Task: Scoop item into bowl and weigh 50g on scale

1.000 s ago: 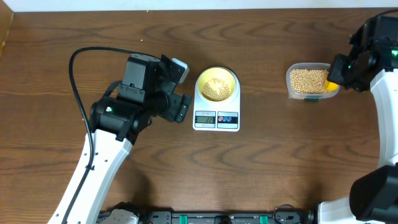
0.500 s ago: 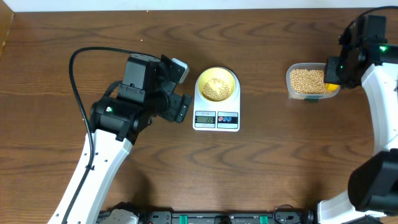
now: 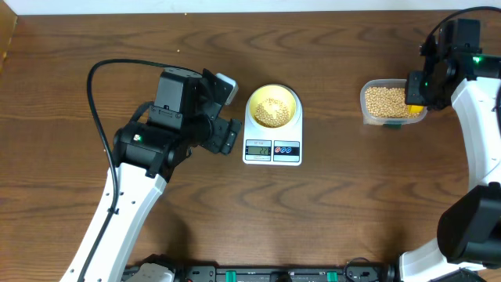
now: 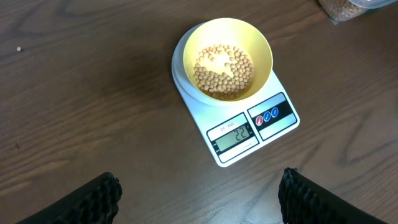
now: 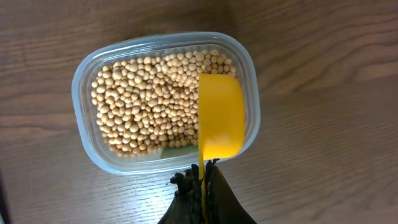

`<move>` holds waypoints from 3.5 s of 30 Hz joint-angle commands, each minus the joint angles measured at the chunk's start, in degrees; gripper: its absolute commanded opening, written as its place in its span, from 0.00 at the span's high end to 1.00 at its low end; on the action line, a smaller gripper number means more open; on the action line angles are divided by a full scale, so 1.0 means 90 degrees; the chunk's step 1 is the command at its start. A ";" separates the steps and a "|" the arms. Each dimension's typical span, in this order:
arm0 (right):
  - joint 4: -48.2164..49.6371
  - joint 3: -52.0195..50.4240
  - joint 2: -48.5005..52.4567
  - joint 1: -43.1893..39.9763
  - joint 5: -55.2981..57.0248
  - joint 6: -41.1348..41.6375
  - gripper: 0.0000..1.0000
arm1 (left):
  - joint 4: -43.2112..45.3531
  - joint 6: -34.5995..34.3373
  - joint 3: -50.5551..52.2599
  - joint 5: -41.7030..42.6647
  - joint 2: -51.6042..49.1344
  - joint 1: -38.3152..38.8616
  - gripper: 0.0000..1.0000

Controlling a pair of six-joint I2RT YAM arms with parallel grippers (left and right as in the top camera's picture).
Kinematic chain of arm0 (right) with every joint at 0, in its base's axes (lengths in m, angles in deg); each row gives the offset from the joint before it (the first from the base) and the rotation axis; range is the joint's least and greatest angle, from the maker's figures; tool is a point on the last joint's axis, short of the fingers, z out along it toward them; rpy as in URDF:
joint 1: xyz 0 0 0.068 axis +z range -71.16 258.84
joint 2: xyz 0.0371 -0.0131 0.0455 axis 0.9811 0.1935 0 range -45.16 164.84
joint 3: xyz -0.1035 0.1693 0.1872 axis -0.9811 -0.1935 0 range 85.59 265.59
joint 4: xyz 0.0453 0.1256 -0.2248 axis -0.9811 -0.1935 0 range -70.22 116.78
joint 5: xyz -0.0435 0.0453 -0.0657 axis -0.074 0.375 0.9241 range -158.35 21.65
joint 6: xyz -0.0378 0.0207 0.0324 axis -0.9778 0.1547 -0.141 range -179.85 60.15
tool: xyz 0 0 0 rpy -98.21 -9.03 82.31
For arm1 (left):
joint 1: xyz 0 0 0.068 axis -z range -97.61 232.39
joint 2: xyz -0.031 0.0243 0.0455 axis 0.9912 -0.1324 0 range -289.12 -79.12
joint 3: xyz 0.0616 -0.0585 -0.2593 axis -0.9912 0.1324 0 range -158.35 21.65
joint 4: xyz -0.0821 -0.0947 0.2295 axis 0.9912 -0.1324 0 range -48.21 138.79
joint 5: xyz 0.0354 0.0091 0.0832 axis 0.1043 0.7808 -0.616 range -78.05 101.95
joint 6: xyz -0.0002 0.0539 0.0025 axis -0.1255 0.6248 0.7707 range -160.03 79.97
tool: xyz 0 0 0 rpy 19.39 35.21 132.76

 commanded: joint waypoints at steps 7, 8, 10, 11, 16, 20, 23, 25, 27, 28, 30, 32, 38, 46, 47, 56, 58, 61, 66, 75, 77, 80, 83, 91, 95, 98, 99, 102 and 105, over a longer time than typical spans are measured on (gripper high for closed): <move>0.0262 -0.0699 0.0063 0.0214 -0.0418 -0.0359 0.99 | -0.0022 0.0085 0.0002 0.0080 -0.0019 -0.0024 0.17; 0.0374 -0.0838 0.0063 0.0270 -0.0427 -0.0357 0.99 | -0.0022 0.0083 0.0002 0.0080 -0.0019 -0.0024 0.17; 0.0444 -0.0945 0.0063 0.0352 -0.0447 -0.0357 0.99 | -0.0022 0.0083 0.0002 0.0080 -0.0019 -0.0024 0.17; 0.0454 -0.0962 0.0063 0.0408 -0.0464 -0.0357 0.99 | -0.0022 0.0083 0.0002 0.0080 -0.0019 -0.0024 0.17; 0.0556 -0.0962 0.0063 0.0442 -0.0867 -0.0359 0.99 | -0.0022 0.0083 0.0002 0.0080 -0.0019 -0.0024 0.17; 0.0784 -0.0971 0.0063 0.0442 -0.1328 -0.0359 0.99 | -0.0022 0.0083 0.0002 0.0080 -0.0019 -0.0024 0.17; 0.0874 -0.0988 0.0063 0.0425 -0.1503 -0.0357 0.99 | -0.0022 0.0083 0.0002 0.0080 -0.0019 -0.0024 0.17; 0.0896 -0.1020 0.0063 0.0423 -0.1591 -0.0355 0.99 | -0.0022 0.0083 0.0002 0.0080 -0.0019 -0.0024 0.17; 0.0899 -0.1042 0.0063 0.0408 -0.1591 -0.0355 0.99 | -0.0022 0.0083 0.0002 0.0080 -0.0019 -0.0024 0.17; 0.0901 -0.1042 0.0063 0.0396 -0.1591 -0.0357 0.99 | -0.0022 0.0083 0.0002 0.0080 -0.0019 -0.0024 0.17; 0.0899 -0.1042 0.0063 0.0369 -0.1593 -0.0355 0.99 | -0.0022 0.0083 0.0002 0.0080 -0.0019 -0.0024 0.17; 0.0899 -0.1044 0.0063 0.0318 -0.1666 -0.0357 0.99 | -0.0022 0.0083 0.0002 0.0080 -0.0019 -0.0024 0.17; 0.0899 -0.1044 0.0063 -0.0036 -0.2528 -0.0355 0.99 | -0.0022 0.0083 0.0002 0.0080 -0.0019 -0.0024 0.17; 0.0901 -0.1144 0.0063 -0.0296 -0.2824 -0.0355 0.99 | -0.0022 0.0085 0.0002 0.0080 -0.0019 -0.0024 0.17; 0.0911 -0.1180 0.0063 -0.0296 -0.2824 -0.0355 0.99 | -0.0022 0.0083 0.0002 0.0080 -0.0019 -0.0024 0.17; 0.0964 -0.1316 0.0063 -0.0561 -0.3453 -0.0352 0.99 | -0.0022 0.0083 0.0002 0.0080 -0.0019 -0.0024 0.17; 0.0969 -0.1316 0.0063 -0.0682 -0.3543 -0.0350 0.99 | -0.0022 0.0083 0.0002 0.0080 -0.0019 -0.0024 0.17; 0.0967 -0.1321 0.0063 -0.0886 -0.3592 -0.0226 0.99 | -0.0022 0.0083 0.0002 0.0080 -0.0019 -0.0024 0.17; 0.0947 -0.1328 0.0063 -0.1144 -0.3944 -0.0209 0.99 | -0.0022 0.0083 0.0002 0.0080 -0.0019 -0.0024 0.17; 0.0967 -0.1508 0.0063 -0.2052 -0.5166 -0.0214 0.99 | -0.0022 0.0083 0.0002 0.0080 -0.0019 -0.0024 0.17; 0.0967 -0.1518 0.0063 -0.2249 -0.5484 -0.0214 0.99 | -0.0022 0.0083 0.0002 0.0080 -0.0019 -0.0024 0.17; 0.0969 -0.1518 0.0063 -0.2528 -0.5787 -0.0211 0.99 | -0.0022 0.0085 0.0002 0.0080 -0.0019 -0.0024 0.17; 0.1018 -0.1518 0.0063 -0.2642 -0.6164 -0.0214 0.99 | -0.0022 0.0083 0.0002 0.0080 -0.0019 -0.0024 0.17; 0.1064 -0.1518 0.0063 -0.3004 -0.7116 -0.0206 0.99 | -0.0022 0.0083 0.0002 0.0080 -0.0019 -0.0024 0.17; 0.1122 -0.1518 0.0063 -0.3072 -0.7322 0.0170 0.99 | -0.0022 0.0083 0.0002 0.0080 -0.0019 -0.0024 0.17; 0.1241 -0.1518 0.0063 -0.3043 -0.7395 0.0534 0.99 | -0.0022 0.0083 0.0002 0.0080 -0.0019 -0.0024 0.17; 0.1299 -0.1518 0.0063 -0.3002 -0.7468 0.0644 0.99 | -0.0022 0.0083 0.0002 0.0080 -0.0019 -0.0024 0.17; 0.1472 -0.1518 0.0063 -0.2841 -0.7495 0.0942 0.99 | -0.0022 0.0083 0.0002 0.0080 -0.0019 -0.0024 0.17; 0.1787 -0.1518 0.0063 -0.2560 -0.7538 0.1175 0.99 | -0.0022 0.0085 0.0002 0.0080 -0.0019 -0.0024 0.17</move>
